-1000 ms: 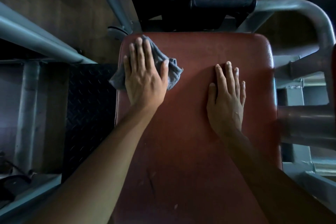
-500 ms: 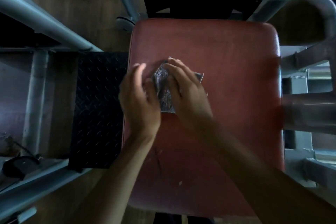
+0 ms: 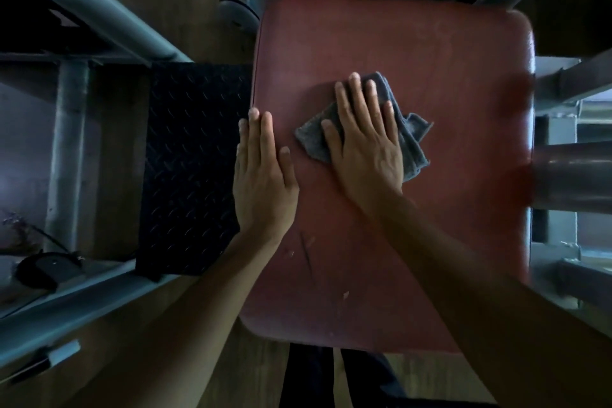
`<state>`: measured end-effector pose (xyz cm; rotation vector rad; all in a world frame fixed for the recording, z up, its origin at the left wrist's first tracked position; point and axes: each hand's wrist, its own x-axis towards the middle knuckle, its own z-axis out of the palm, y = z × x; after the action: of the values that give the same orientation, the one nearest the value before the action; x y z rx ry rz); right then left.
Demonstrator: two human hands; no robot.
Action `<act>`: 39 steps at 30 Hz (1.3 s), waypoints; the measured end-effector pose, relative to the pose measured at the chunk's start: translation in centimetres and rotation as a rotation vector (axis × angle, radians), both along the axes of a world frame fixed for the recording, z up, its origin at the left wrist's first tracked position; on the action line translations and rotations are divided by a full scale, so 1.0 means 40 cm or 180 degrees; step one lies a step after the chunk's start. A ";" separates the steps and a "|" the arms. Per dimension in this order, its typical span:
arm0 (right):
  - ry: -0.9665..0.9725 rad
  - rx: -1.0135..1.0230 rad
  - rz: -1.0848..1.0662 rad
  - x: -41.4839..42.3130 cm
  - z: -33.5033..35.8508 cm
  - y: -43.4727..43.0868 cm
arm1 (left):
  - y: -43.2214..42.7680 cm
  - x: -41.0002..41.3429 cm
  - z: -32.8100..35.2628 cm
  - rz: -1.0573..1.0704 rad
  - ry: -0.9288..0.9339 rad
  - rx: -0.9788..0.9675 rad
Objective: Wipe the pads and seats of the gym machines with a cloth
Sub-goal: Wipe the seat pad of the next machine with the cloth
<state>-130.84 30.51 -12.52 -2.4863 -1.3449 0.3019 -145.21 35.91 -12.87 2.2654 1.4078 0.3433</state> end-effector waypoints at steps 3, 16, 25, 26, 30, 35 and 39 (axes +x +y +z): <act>0.0182 -0.0044 -0.0184 -0.047 0.013 -0.058 | 0.002 0.000 -0.001 0.0011 0.0073 0.0026; 0.0850 0.0859 -0.1475 0.043 0.045 -0.243 | -0.194 0.182 0.007 -0.1529 0.0868 0.0425; 0.0298 0.0000 -0.1166 0.002 0.004 -0.283 | -0.081 0.096 -0.004 -0.1943 0.0924 0.0675; 0.0243 -0.0046 -0.1152 0.000 0.002 -0.283 | -0.072 0.087 -0.001 -0.1893 0.0957 0.0662; 0.0147 -0.0094 -0.1078 0.002 -0.005 -0.288 | -0.044 0.036 0.012 -0.1602 0.1009 0.0576; 0.0210 -0.0139 -0.0932 0.003 -0.001 -0.297 | -0.071 -0.064 0.024 -0.1199 0.1001 0.0446; 0.0174 -0.0206 -0.0756 -0.023 0.002 -0.340 | -0.154 -0.148 0.030 -0.0860 0.0897 0.0215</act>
<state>-131.74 16.91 -12.43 -2.6371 -1.0204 0.3608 -151.14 29.76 -11.67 2.5988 1.2070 -0.0173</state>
